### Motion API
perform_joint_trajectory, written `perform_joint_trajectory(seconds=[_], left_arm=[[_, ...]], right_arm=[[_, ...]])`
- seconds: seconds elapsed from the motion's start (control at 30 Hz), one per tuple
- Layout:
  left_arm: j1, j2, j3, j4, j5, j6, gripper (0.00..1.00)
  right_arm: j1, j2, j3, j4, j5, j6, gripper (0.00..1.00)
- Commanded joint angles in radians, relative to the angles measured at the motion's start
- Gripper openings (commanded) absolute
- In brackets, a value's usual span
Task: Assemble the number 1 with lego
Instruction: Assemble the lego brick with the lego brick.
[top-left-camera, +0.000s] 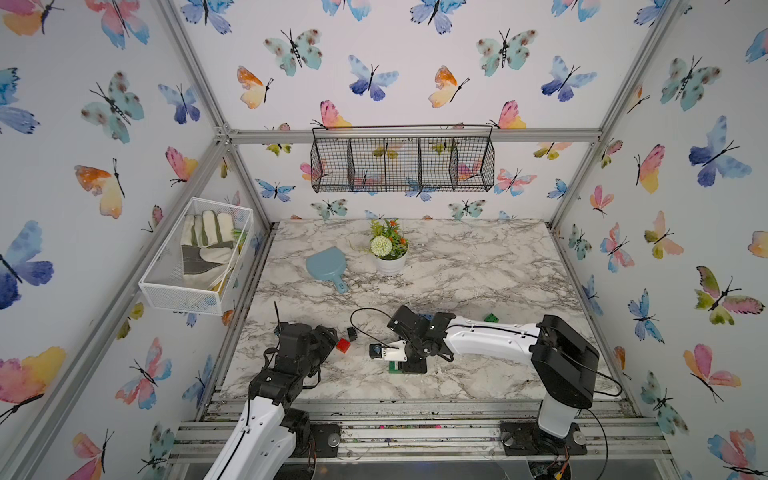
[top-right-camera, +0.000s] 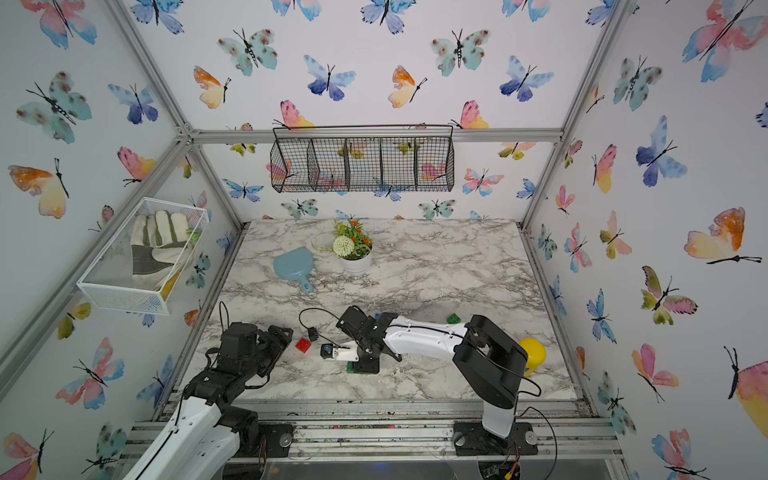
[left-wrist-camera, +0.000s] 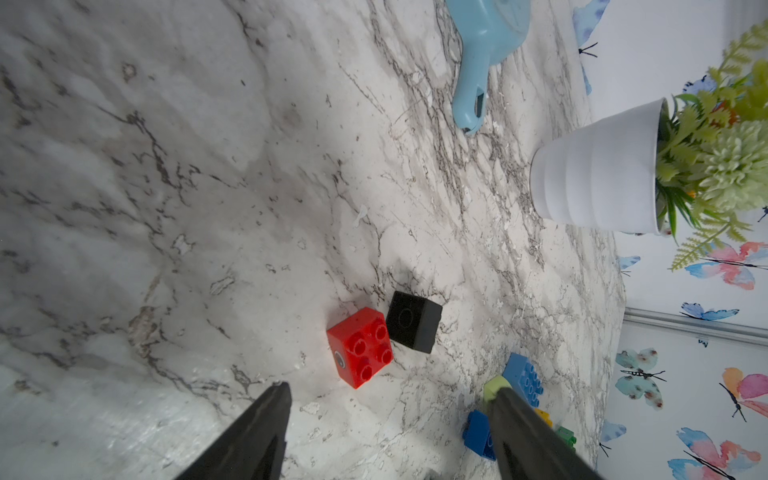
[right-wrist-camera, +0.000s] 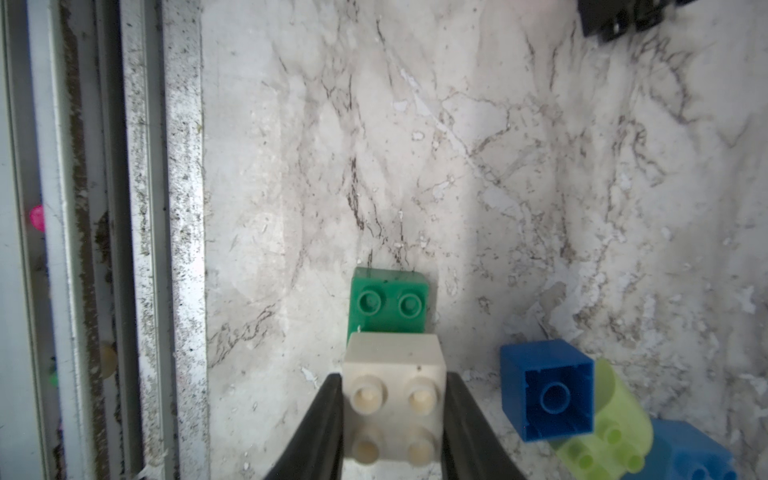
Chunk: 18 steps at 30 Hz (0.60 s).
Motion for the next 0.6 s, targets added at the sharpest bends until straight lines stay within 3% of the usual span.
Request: perform_joint_trajectory(seconds=[0.0, 0.57], left_arm=[[0.006, -0.004, -0.001, 0.001, 0.010, -0.002, 0.80], [0.006, -0.009, -0.002, -0.003, 0.006, -0.003, 0.80]], right_arm=[[0.010, 0.019, 0.014, -0.012, 0.009, 0.006, 0.12], [0.019, 0.050, 0.014, -0.026, 0.075, 0.026, 0.10]])
